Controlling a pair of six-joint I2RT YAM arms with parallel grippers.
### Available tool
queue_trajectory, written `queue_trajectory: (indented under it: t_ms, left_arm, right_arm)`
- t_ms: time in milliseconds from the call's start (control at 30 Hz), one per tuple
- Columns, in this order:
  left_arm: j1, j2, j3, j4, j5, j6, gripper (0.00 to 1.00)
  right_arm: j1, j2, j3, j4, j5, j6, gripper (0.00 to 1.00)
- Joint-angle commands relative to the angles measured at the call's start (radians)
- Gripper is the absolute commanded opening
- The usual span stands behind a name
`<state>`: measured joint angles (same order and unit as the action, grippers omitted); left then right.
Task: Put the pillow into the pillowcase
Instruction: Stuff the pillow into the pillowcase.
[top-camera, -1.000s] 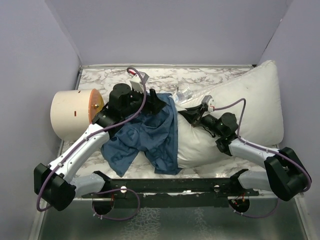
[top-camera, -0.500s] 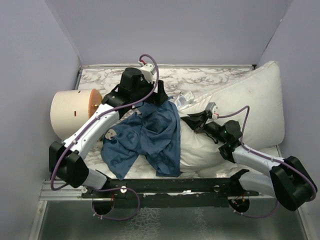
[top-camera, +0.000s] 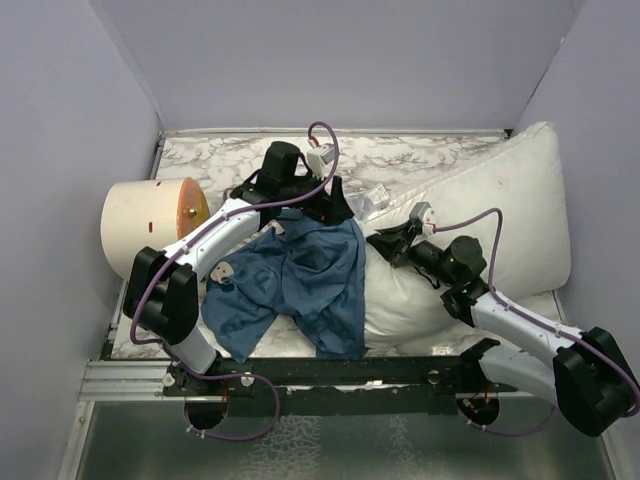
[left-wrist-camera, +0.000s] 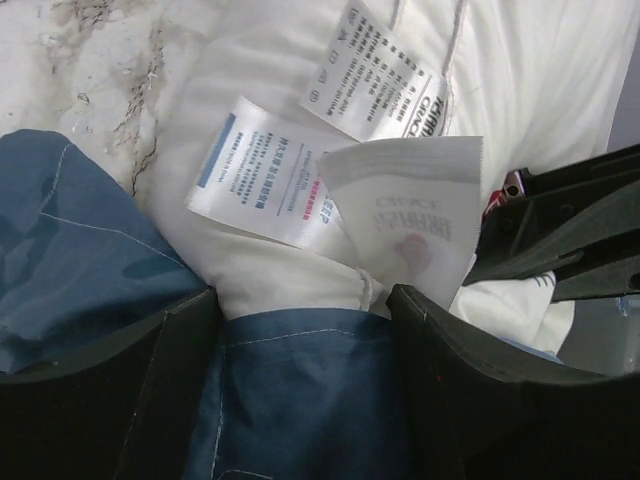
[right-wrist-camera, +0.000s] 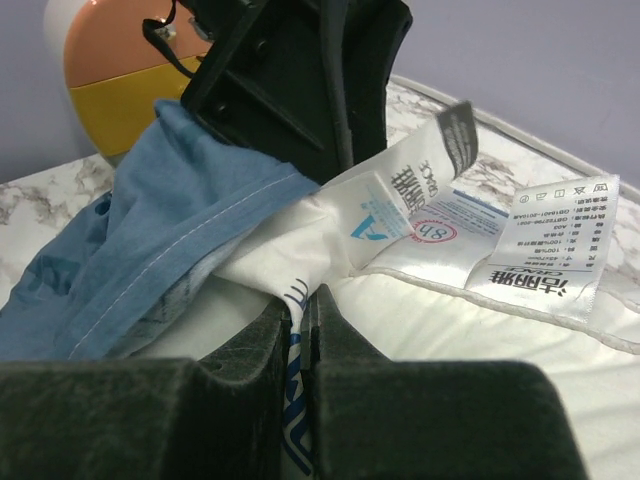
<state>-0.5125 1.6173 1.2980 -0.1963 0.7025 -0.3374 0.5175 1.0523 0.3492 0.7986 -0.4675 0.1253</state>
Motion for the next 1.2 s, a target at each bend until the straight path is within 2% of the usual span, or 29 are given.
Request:
queue_trajectory:
  t_ms: [0, 100, 233, 300, 400, 533, 633, 700, 767, 833, 933, 1000, 1067, 1100, 1167]
  left_arm:
    - [-0.01, 0.002, -0.013, 0.048, 0.16, -0.037, 0.65]
    - [-0.007, 0.032, 0.035, 0.05, 0.179, -0.054, 0.37]
    - [0.008, 0.103, 0.161, 0.058, 0.183, -0.076, 0.08]
    - [0.025, 0.136, 0.242, 0.059, 0.155, -0.081, 0.0]
    - [0.052, 0.183, 0.389, 0.055, 0.071, -0.053, 0.0]
    - [0.064, 0.259, 0.615, 0.045, -0.116, 0.053, 0.0]
    - [0.067, 0.308, 0.739, 0.078, -0.165, 0.072, 0.0]
    - [0.064, 0.312, 0.772, 0.087, -0.171, 0.114, 0.0]
    - [0.058, 0.281, 0.725, 0.097, -0.169, 0.187, 0.0]
    - [0.055, 0.224, 0.581, 0.137, -0.142, 0.259, 0.0]
    - [0.054, 0.101, 0.25, 0.304, -0.11, 0.333, 0.0]
    - [0.049, 0.002, -0.045, 0.468, -0.107, 0.378, 0.0]
    - [0.039, -0.089, -0.244, 0.642, -0.116, 0.42, 0.0]
    - [0.035, -0.132, -0.311, 0.696, -0.124, 0.43, 0.0]
    - [0.03, -0.193, -0.387, 0.745, -0.135, 0.446, 0.0]
  right_arm:
    - [0.001, 0.03, 0.069, -0.265, 0.109, -0.021, 0.02]
    - [0.001, 0.105, 0.155, -0.306, 0.134, -0.049, 0.02]
    - [0.001, 0.217, 0.257, -0.281, 0.128, -0.063, 0.02]
    - [0.001, 0.272, 0.314, -0.257, 0.133, -0.069, 0.02]
    - [0.0, 0.36, 0.434, -0.243, 0.142, -0.088, 0.02]
    - [-0.003, 0.476, 0.629, -0.222, 0.139, -0.099, 0.02]
    - [-0.004, 0.533, 0.766, -0.226, 0.126, -0.131, 0.02]
    - [-0.005, 0.544, 0.787, -0.225, 0.119, -0.163, 0.02]
    - [-0.004, 0.541, 0.755, -0.23, 0.106, -0.205, 0.03]
    - [-0.004, 0.528, 0.675, -0.217, 0.103, -0.225, 0.04]
    - [-0.004, 0.503, 0.526, -0.167, 0.07, -0.222, 0.06]
    - [-0.004, 0.49, 0.459, -0.166, 0.013, -0.216, 0.08]
    - [-0.002, 0.467, 0.407, -0.185, -0.053, -0.206, 0.1]
    - [-0.001, 0.444, 0.385, -0.191, -0.086, -0.196, 0.14]
    - [0.001, 0.404, 0.367, -0.221, -0.133, -0.183, 0.28]
